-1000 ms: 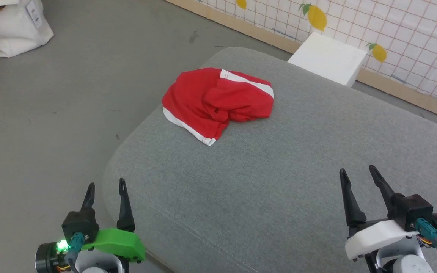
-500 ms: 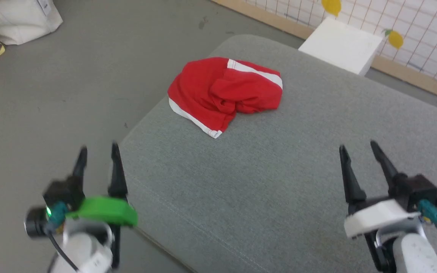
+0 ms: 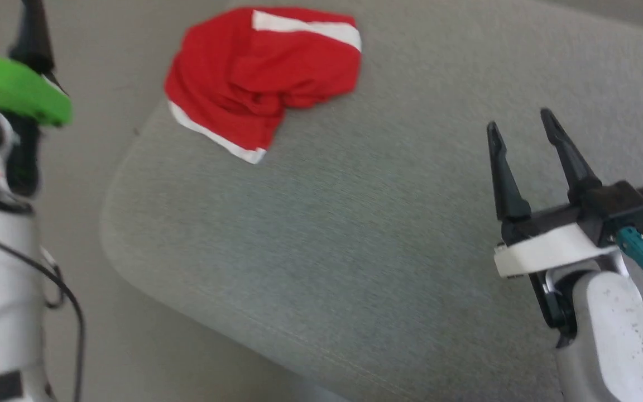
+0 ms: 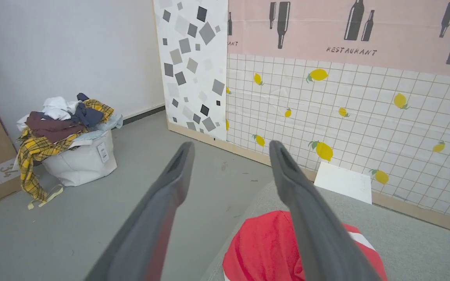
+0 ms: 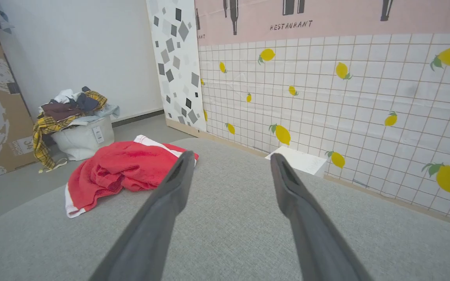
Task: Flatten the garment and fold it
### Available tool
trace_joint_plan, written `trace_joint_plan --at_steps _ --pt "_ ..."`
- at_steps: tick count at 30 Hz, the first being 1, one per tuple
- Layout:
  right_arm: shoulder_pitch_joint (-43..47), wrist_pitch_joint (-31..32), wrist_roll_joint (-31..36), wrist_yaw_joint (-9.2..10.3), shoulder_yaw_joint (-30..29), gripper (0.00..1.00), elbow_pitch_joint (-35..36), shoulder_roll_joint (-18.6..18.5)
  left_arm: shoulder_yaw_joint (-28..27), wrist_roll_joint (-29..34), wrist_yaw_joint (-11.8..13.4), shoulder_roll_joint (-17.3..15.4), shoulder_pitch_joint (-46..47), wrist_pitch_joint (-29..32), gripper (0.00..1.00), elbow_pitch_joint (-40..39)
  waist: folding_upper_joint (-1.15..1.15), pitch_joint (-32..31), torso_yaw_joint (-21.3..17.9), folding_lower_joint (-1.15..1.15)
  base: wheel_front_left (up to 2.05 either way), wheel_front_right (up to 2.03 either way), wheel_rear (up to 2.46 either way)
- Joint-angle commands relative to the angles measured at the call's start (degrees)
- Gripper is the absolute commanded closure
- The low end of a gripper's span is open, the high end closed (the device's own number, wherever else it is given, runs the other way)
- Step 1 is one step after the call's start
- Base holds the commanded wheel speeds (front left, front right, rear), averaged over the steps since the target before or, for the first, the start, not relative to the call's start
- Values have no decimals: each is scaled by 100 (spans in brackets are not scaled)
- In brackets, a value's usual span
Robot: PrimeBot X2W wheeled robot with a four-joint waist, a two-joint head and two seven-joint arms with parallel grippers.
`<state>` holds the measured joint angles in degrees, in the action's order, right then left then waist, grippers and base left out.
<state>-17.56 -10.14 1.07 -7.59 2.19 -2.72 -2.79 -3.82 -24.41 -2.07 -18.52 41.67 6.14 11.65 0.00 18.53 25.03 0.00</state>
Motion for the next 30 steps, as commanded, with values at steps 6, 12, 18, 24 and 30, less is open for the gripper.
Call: trace_joint_plan --at_steps 6,12,18,24,30 --pt "-379 -215 -167 10 142 0 81 -9 -199 -357 211 -463 910 1497 0 496 0 2131 -1971 0 0 0 0" --pt "-518 -371 -384 10 229 0 -14 -9 -466 -759 764 -615 979 2953 0 838 0 2427 -2396 0 0 0 0" --pt "-558 -446 -468 10 221 0 -78 -9 -567 -983 1236 -496 469 3837 0 947 0 2439 -2491 0 0 0 0" --pt "-502 -476 -513 10 204 0 -220 -9 -515 -1152 1440 -438 -213 4662 100 885 0 2017 -2375 0 0 0 0" --pt "-315 -483 -481 10 152 0 -375 -9 -602 -488 1068 -834 -352 2787 100 479 0 1196 -2186 0 0 0 0"
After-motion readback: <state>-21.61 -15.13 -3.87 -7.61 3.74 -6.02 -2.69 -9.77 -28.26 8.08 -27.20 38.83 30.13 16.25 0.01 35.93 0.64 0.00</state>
